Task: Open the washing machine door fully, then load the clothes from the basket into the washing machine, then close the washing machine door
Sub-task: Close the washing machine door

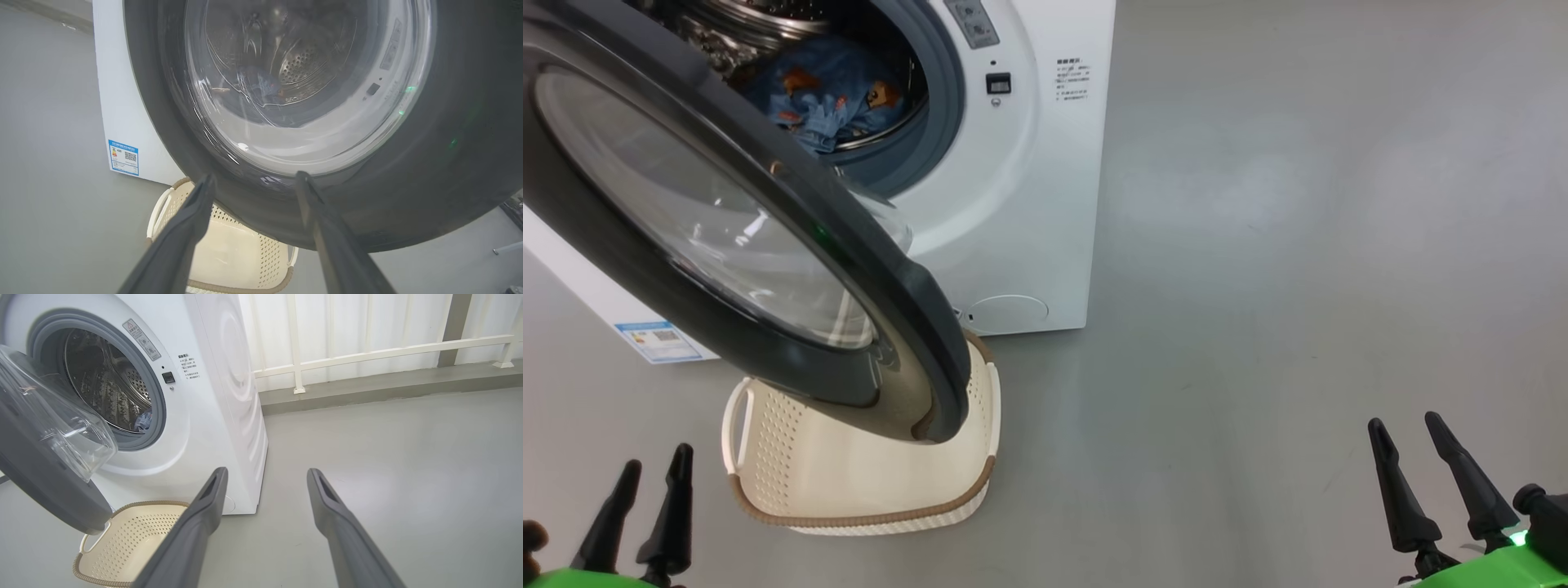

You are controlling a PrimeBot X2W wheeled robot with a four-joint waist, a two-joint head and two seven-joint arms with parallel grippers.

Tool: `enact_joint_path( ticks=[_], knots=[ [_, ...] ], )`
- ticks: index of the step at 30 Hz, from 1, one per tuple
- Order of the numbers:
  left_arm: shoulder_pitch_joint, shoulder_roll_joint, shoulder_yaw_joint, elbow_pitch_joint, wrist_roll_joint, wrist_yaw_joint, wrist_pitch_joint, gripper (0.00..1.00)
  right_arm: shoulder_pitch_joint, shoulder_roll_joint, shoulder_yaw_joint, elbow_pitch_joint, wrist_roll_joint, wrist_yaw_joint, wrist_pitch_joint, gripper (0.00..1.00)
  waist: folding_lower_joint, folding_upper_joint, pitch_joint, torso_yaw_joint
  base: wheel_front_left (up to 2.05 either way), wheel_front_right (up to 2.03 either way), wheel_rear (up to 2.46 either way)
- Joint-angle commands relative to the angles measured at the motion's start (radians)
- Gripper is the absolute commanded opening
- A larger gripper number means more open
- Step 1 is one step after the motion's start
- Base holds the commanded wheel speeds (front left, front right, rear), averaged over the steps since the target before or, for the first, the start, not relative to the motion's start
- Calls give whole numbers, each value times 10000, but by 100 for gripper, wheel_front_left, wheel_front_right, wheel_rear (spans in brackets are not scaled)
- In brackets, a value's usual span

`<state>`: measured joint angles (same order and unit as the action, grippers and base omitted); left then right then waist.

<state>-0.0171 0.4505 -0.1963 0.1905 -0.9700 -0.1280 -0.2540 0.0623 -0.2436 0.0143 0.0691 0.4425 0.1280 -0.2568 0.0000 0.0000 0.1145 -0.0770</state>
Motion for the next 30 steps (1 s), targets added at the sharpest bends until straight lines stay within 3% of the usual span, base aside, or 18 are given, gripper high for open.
enact_joint_path(
  ticks=[1, 13, 30],
  knots=[
    [-27, 93, 612, -166, 517, -27, -76, 100, 13, -224, 108, -218, 65, 27, -49, 100, 0, 0, -53, -41, 0, 0, 0],
    [561, -1074, 1536, -524, 3618, -27, -77, 100, 246, -304, -112, -232, 100, 27, -49, 100, 0, 0, -326, -64, 0, 0, 0],
    [697, -1813, 1712, -463, 4849, -27, -77, 100, 419, -194, -113, -164, 92, 27, -49, 100, 0, 0, -396, -52, 0, 0, 0]
  ],
)
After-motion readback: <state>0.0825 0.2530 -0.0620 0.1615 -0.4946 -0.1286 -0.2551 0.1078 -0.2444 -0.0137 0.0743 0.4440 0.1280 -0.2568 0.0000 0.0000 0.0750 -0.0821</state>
